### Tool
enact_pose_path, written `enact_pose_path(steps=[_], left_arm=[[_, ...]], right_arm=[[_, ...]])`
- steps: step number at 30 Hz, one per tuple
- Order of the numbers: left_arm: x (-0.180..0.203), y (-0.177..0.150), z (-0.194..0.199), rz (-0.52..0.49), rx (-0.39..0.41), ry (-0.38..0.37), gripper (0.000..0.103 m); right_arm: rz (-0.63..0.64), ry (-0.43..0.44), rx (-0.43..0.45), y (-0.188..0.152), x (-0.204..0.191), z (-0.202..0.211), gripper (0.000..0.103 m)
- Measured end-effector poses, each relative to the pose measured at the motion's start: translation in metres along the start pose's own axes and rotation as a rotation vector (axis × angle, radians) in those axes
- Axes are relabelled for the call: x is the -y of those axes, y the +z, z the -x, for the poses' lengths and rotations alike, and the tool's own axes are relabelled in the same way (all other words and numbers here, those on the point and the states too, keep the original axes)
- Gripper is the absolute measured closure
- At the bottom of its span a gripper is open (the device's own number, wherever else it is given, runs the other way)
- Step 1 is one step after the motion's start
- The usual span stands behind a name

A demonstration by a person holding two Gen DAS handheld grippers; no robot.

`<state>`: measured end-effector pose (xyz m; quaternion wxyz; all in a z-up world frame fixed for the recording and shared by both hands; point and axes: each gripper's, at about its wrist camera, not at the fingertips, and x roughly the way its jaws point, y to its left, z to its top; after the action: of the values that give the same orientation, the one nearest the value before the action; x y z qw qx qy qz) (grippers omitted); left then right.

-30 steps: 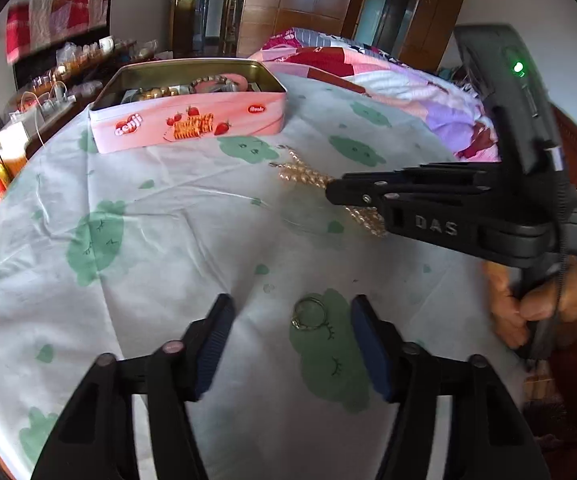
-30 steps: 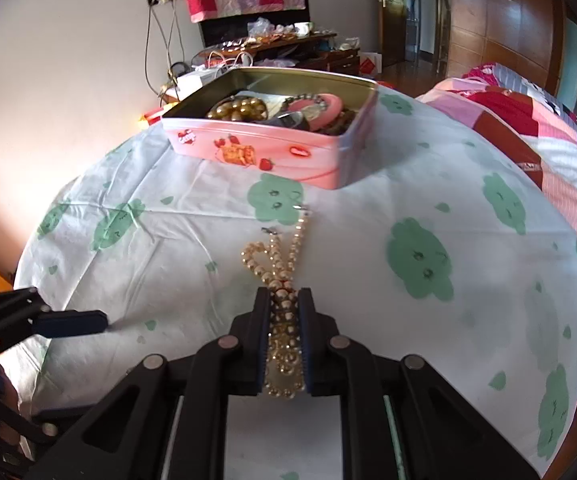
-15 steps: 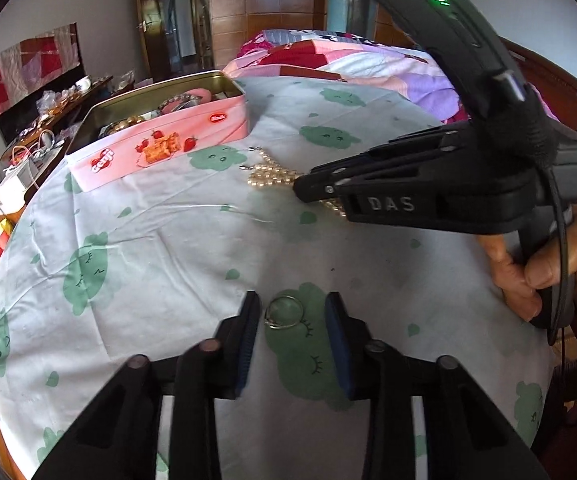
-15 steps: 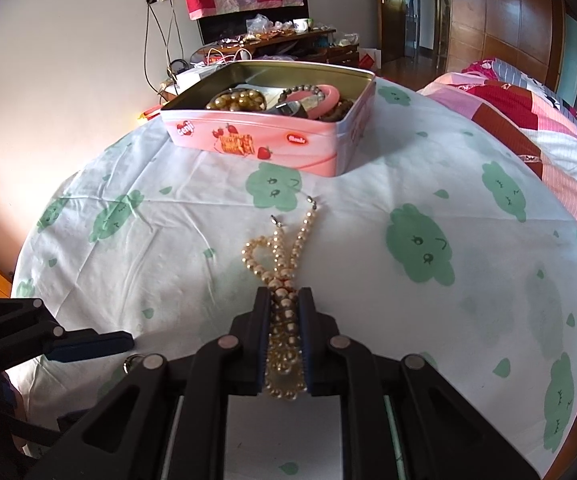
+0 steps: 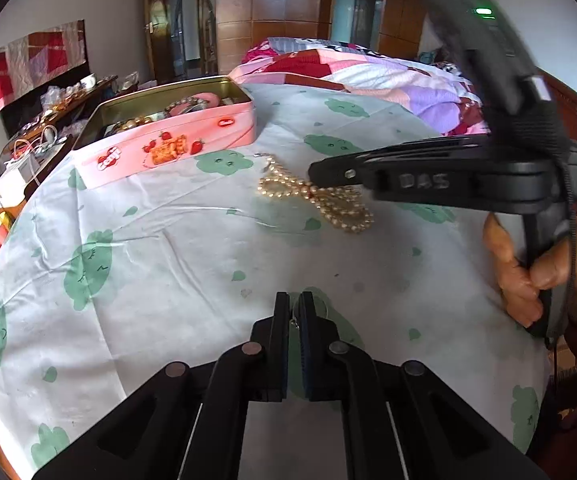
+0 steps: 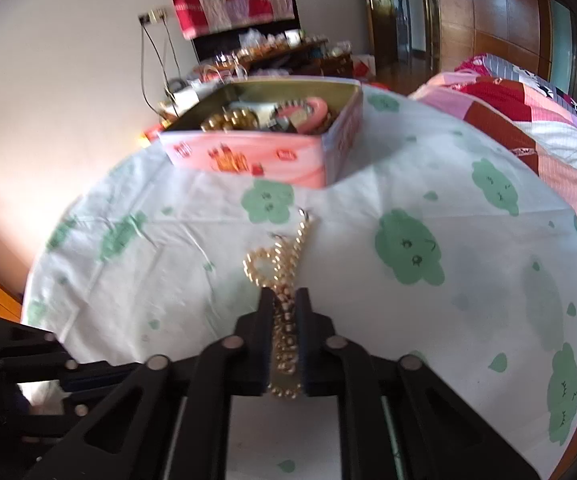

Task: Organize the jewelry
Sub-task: 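Grasp the silver key ring with the left tool while the right tool holds the pearl necklace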

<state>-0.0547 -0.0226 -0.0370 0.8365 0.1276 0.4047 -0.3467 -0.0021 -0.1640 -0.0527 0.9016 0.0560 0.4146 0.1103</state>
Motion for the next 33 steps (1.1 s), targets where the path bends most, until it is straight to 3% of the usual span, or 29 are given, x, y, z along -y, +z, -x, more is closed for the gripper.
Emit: enact_pose_path(steps=[3,10,13,15,16,22,30,33], left_arm=[[-0.002,0.001,0.0,0.009,-0.014,-0.048,0.099],[-0.001,0.0,-0.001,0.013,-0.027,-0.059,0.089],[0.004,0.0,0.0,-0.009,-0.028,-0.062,0.075],[0.005,-0.001,0.0,-0.02,-0.03,-0.062,0.059],[0.006,0.0,0.0,-0.025,-0.032,-0.061,0.057],[0.009,-0.001,0.0,-0.049,-0.03,-0.062,0.056],[0.009,0.002,0.019,-0.048,0.038,-0.103,0.056],[0.015,0.001,0.011,-0.069,-0.005,-0.089,0.056]], right_arm=[[0.006,0.01,0.016,0.0,-0.002,0.003,0.091],[0.001,0.008,-0.011,0.002,-0.001,-0.004,0.091],[-0.004,0.015,-0.012,0.001,0.0,-0.004,0.091],[-0.015,0.019,-0.015,0.0,0.002,-0.004,0.091],[-0.021,0.019,-0.016,0.001,0.003,-0.005,0.091],[-0.046,0.032,-0.018,0.0,0.008,-0.005,0.091],[-0.053,0.037,-0.019,0.0,0.008,-0.005,0.091],[-0.052,0.037,-0.019,0.0,0.008,-0.005,0.091]])
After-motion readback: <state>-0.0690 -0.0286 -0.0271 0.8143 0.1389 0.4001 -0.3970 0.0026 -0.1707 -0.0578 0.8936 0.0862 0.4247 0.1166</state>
